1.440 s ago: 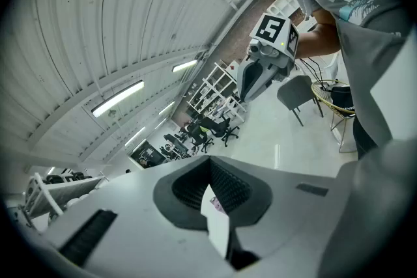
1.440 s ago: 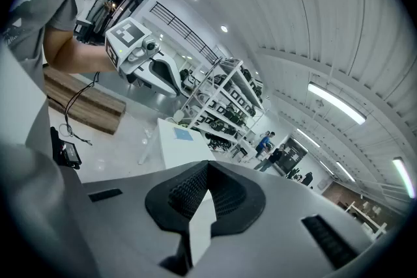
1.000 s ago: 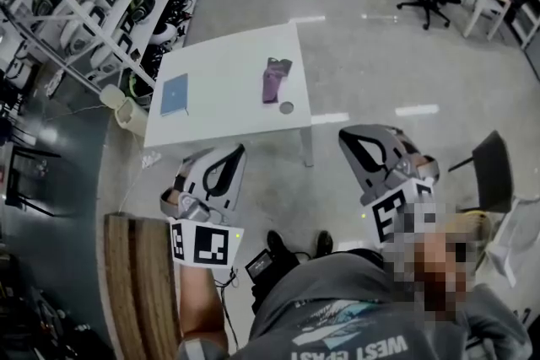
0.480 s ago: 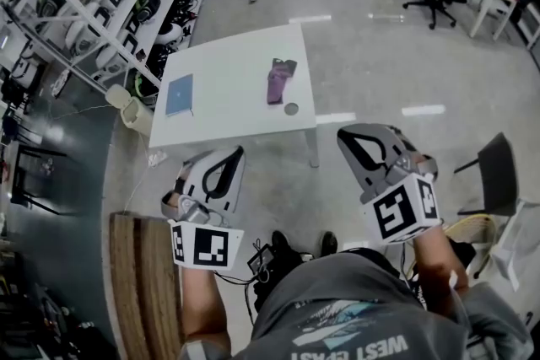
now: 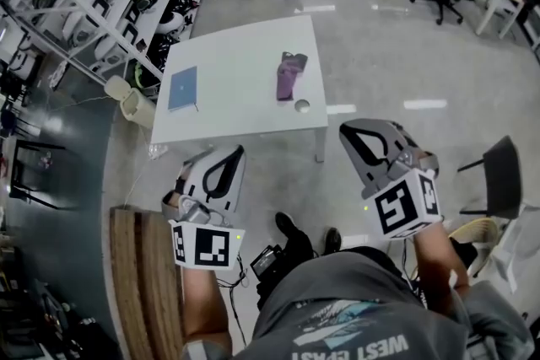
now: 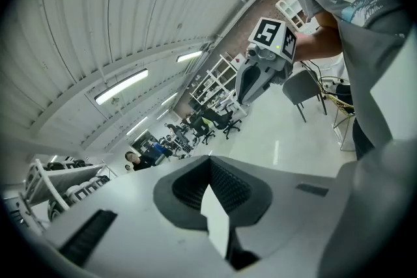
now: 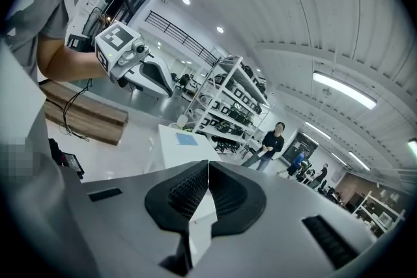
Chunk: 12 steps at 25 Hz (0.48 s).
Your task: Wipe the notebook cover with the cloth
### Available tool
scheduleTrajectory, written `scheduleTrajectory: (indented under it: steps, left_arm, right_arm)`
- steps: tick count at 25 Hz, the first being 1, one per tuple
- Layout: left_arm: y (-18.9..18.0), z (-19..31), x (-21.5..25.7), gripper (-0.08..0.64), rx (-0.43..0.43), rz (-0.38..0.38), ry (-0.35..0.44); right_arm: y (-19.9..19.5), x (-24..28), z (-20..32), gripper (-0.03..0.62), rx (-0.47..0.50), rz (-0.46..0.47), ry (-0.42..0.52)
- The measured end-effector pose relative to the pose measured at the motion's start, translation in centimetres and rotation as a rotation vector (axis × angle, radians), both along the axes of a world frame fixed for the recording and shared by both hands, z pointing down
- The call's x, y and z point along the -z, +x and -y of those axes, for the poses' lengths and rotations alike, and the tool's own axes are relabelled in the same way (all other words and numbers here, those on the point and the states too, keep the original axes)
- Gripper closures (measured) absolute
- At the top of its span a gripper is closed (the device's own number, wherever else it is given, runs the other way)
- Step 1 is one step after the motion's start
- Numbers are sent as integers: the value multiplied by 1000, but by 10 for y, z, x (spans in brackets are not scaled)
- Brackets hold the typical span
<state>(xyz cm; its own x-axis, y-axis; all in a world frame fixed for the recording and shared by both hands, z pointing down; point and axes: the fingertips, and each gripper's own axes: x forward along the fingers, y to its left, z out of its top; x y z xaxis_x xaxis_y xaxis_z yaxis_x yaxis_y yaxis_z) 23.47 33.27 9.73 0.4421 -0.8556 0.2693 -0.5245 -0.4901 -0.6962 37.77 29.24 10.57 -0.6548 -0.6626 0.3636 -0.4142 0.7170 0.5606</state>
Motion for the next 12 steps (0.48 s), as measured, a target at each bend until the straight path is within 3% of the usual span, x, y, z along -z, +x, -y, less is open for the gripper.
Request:
scheduleTrajectory:
  steps: [12]
  left_arm:
    - [-89, 78, -1, 560, -42, -22, 5]
  right_arm:
    - [-87, 1, 69, 561, -47, -31, 1]
